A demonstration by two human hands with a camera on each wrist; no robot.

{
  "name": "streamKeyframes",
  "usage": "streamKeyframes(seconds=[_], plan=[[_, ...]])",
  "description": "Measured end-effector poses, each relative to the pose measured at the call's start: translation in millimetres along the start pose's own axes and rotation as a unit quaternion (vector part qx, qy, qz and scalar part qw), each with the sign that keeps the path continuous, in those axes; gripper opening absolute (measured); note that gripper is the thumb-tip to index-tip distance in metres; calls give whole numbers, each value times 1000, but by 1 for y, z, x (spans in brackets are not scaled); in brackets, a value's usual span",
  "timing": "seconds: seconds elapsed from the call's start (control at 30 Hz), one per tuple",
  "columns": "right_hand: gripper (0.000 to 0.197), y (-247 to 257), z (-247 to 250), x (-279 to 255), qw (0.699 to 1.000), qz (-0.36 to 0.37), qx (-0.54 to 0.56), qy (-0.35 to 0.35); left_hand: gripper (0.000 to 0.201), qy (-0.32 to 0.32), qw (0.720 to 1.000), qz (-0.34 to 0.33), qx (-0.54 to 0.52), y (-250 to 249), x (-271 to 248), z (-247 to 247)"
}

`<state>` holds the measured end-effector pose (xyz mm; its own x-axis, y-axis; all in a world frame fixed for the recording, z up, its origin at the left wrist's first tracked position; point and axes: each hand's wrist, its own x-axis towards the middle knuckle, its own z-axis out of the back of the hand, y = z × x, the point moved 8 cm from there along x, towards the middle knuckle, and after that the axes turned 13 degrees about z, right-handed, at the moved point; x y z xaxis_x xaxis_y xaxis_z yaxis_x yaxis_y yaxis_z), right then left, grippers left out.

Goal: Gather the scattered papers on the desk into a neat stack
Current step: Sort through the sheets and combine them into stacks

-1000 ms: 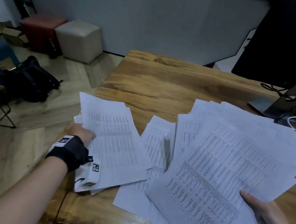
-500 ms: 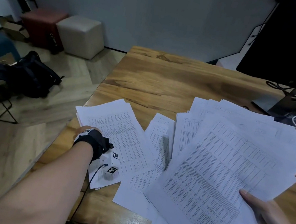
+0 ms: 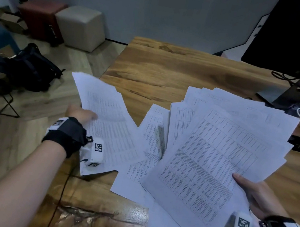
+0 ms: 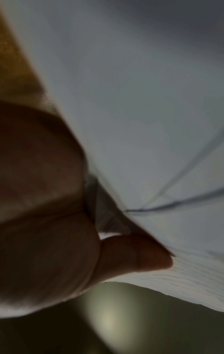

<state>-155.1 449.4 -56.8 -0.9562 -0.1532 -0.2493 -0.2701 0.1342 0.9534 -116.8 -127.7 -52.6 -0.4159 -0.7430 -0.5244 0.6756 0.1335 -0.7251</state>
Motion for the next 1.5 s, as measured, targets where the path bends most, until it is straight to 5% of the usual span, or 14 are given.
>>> streamKeyframes(seconds=[0.1, 0.2, 0.3, 0.4, 0.53, 0.67, 0.77, 0.87, 1.0, 1.1, 1.17, 1.33, 1.5], plan=[[50, 1, -1, 4, 1000, 0, 4, 1, 38, 117, 988, -98, -6, -47, -52, 11], [51, 4, 5, 7, 1000, 7, 8, 0, 55, 282, 946, -158, -21, -87, -121, 9], [43, 9, 16, 6, 1000, 13, 20, -18, 82, 442, 882, -133, -99, -100, -168, -7], [33, 11, 32, 0, 998, 15, 31, -50, 68, 508, 846, -73, -146, -82, -168, -48], [26, 6, 48, -11, 997, 1, 37, -68, 41, 436, 897, 30, -61, -14, -140, -121], [34, 5, 51, -17, 997, -11, 36, -68, 58, 281, 953, 25, 111, 40, -103, -161], [32, 1, 52, -19, 997, -18, 39, -68, 74, 111, 935, -28, 336, 47, -104, -166], [32, -2, 52, -20, 996, -26, 36, -72, 78, 20, 922, -5, 386, 44, -117, -165], [28, -1, 50, -22, 997, -26, 33, -71, 82, 30, 932, 24, 361, 47, -108, -179], [38, -1, 49, -22, 997, -17, 38, -69, 45, 81, 944, 14, 320, 47, -97, -180], [38, 0, 47, -22, 997, -13, 40, -67, 38, 128, 952, 22, 276, 51, -88, -171], [31, 3, 42, -21, 998, -11, 18, -53, 19, 157, 976, -78, 131, 20, -72, -91], [33, -1, 31, -12, 999, -23, 23, -44, 40, 262, 952, -146, 66, -40, -109, -4]])
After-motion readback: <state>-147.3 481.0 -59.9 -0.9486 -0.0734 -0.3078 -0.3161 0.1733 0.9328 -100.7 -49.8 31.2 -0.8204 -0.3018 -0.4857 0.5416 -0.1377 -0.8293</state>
